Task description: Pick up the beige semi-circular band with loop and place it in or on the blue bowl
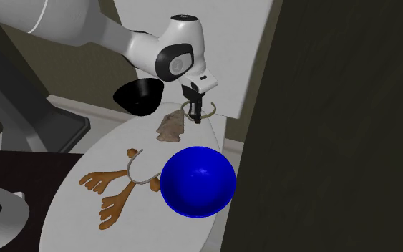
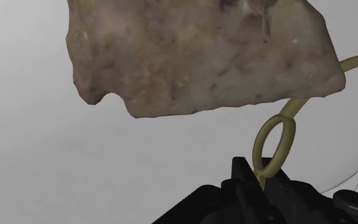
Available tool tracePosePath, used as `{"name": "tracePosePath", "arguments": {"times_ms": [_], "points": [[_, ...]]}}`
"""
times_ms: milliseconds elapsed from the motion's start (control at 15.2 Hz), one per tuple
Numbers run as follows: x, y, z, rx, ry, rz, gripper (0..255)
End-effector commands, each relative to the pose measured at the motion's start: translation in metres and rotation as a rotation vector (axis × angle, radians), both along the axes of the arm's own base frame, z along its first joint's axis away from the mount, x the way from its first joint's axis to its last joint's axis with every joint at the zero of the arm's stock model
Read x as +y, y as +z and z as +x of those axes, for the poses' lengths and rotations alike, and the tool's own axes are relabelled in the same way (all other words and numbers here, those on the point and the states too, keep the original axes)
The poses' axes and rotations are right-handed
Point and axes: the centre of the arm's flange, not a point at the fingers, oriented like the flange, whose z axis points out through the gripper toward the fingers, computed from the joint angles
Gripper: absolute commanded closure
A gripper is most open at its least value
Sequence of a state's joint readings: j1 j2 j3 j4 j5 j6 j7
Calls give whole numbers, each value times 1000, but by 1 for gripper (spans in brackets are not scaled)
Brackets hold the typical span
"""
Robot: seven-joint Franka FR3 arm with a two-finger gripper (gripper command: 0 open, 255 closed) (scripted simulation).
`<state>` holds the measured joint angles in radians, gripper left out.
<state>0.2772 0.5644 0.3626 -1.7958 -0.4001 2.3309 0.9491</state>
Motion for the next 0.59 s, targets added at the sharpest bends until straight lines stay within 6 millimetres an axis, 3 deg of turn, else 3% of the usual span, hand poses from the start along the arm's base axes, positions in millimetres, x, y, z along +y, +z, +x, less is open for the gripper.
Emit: {"name": "tracePosePath", "arguments": {"times_ms": [0, 330, 528], "points": [[0, 0, 0, 0, 0, 0, 255], [0, 0, 0, 0, 0, 0, 255], [0, 16, 0, 0, 0, 0, 255]]}}
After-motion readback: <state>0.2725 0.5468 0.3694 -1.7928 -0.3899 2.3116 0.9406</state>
